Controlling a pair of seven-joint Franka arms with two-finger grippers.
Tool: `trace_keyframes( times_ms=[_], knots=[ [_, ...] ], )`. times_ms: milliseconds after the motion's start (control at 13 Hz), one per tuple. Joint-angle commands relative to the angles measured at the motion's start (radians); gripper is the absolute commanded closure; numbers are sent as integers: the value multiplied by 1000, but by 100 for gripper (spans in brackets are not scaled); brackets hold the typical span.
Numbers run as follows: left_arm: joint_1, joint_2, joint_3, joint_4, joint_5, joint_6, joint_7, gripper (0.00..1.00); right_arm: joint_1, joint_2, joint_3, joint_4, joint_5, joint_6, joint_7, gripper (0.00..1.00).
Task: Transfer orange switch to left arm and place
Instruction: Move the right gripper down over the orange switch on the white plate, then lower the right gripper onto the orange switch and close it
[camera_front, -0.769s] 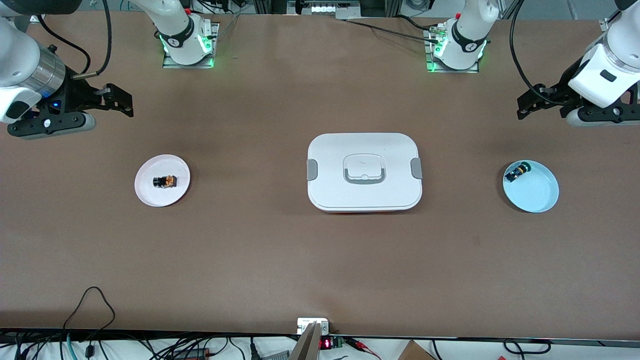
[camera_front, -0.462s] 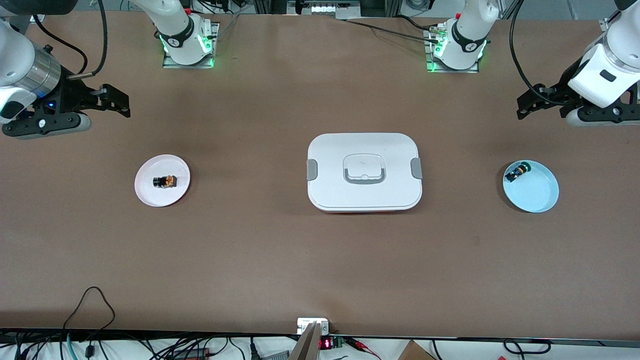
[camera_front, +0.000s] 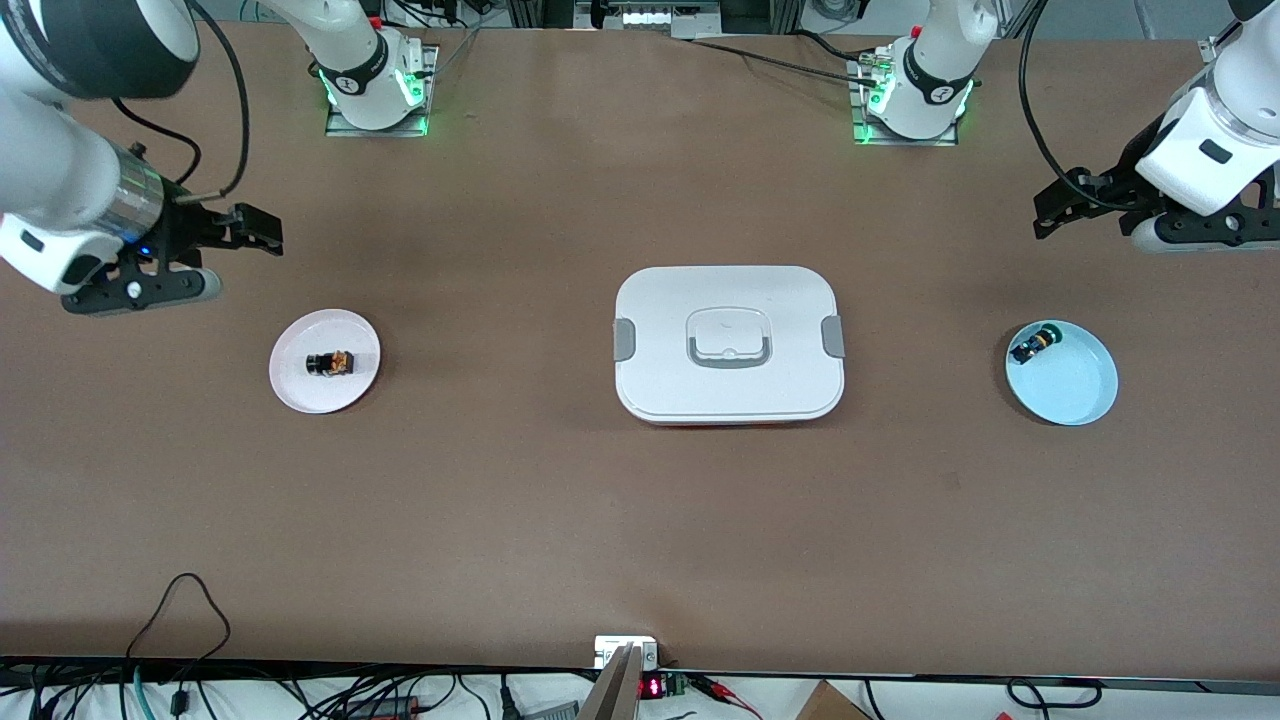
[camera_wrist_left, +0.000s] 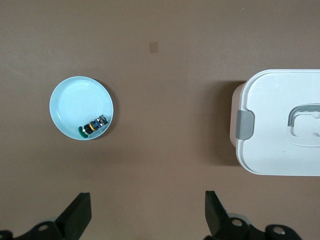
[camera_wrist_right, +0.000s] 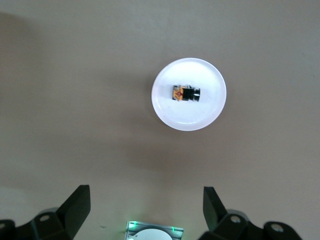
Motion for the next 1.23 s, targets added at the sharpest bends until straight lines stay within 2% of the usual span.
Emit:
trace_keyframes(
  times_ms=[0,154,308,538,615,1154],
  knots=[
    [-9,-7,0,8,21,-11,-10,0,-4,85,2,16,-69,11,6,0],
    [-9,-5,0,11,19,-11,-10,0,-8,153,0,8,-112,93,8,0],
    [-9,-7,0,11,19,-12,-10,0,-27,198,-1,-39,-138,243,9,0],
    [-12,-4,0,12,19,-9,-10,0,-84,218,2,-246,-126,559,-3,0],
    [-12,2,0,14,19,-9,-10,0,-84,213,2,-293,-123,612,-3,0],
    [-12,4,0,14,19,-11,-10,0,-81,250,5,-367,-120,653,12,0]
  ],
)
